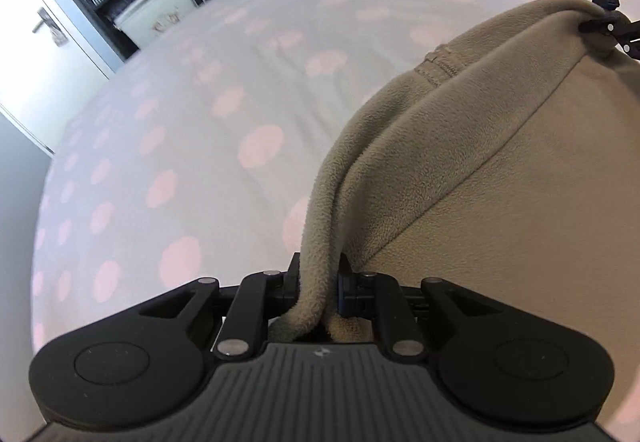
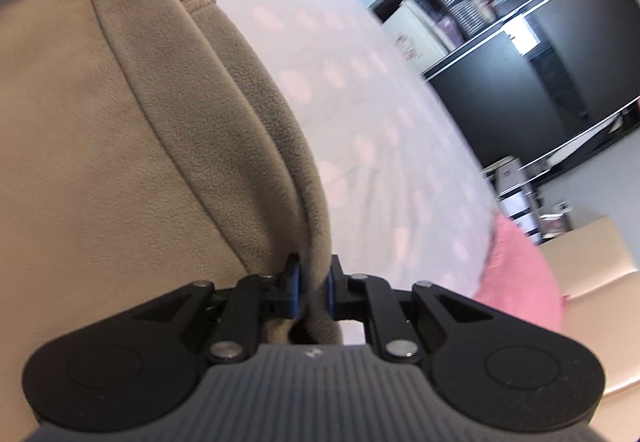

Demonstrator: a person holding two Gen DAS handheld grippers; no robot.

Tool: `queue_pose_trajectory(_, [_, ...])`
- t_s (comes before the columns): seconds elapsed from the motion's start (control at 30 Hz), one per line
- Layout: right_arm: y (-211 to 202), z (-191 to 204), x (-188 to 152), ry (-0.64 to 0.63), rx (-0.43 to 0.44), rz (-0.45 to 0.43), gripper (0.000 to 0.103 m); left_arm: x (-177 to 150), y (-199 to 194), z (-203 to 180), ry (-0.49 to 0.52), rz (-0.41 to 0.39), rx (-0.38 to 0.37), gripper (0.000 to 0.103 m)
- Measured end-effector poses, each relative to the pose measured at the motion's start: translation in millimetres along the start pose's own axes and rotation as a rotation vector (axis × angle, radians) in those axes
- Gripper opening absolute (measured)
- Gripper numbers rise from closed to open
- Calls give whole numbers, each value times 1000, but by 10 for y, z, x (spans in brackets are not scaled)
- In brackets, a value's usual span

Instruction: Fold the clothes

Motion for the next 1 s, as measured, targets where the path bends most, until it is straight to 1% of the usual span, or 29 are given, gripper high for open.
queue_pose_trajectory(0.1, [354, 101, -55, 26, 34, 30, 16, -71, 210, -21, 21, -11, -10, 16])
queue_pose_trajectory(0.17, [516, 139, -72, 40, 36, 37, 22, -110, 284, -11, 42, -28, -8, 24])
queue_pose_trajectory(0.2, [539, 126, -74, 44, 30, 33, 28, -120, 265, 20, 58, -43, 2, 35])
queue_pose_trajectory(0.23, [557, 107, -77, 49, 23, 29, 37, -125, 231, 60, 72, -59, 12, 48])
queue_pose_trajectory(0.3, [529, -13, -83, 79, 16, 15, 41, -123, 120, 200, 70, -88, 35, 63])
queue_pose_trajectory(0.37, [458, -191, -44, 131, 17, -5, 45, -95, -1, 362, 34, -117, 41, 63])
queue_pose_trajectory(0.4, [420, -303, -27, 166, 9, -19, 46, -92, -64, 436, 8, -133, 54, 63])
queue_pose_trajectory(0.47, [362, -531, -9, 250, 2, -40, 51, -93, -166, 574, -53, -154, 69, 63])
queue_pose_trajectory(0.53, [240, -676, -84, 374, 46, -48, 51, -91, -201, 696, -148, -180, 19, 63])
queue_pose_trajectory(0.63, [127, -822, -211, 537, 116, -51, 51, -256, -269, 750, -284, -199, -69, 63])
queue_pose_trajectory(0.7, [72, -782, -318, 626, 166, -46, 51, -372, -242, 817, -348, -190, -90, 63])
queue_pose_trajectory(0.77, [105, -733, -461, 724, 207, -29, 51, -507, -176, 881, -415, -183, -108, 63])
queue_pose_trajectory(0.83, [190, -624, -634, 806, 234, -19, 52, -588, -55, 955, -491, -187, -141, 63])
queue_pose_trajectory(0.9, [297, -544, -750, 915, 255, -17, 57, -635, 50, 1022, -559, -204, -172, 63])
queue_pose_trajectory(0.97, [506, -540, -831, 1033, 275, -10, 57, -647, 174, 1055, -625, -220, -208, 63])
queue_pose_trajectory(1.0, [580, -523, -850, 1082, 294, -13, 57, -652, 235, 1072, -659, -227, -226, 58])
Point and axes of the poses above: each gripper's, at about its wrist camera, not at the fingertips, and y roughly the way its jaws point, z to its left, x to its top, the point moved 10 cm from there along y, roughly the way its jaws point, and after that the axes turned 3 degrees about y, right-handed, at the moved point
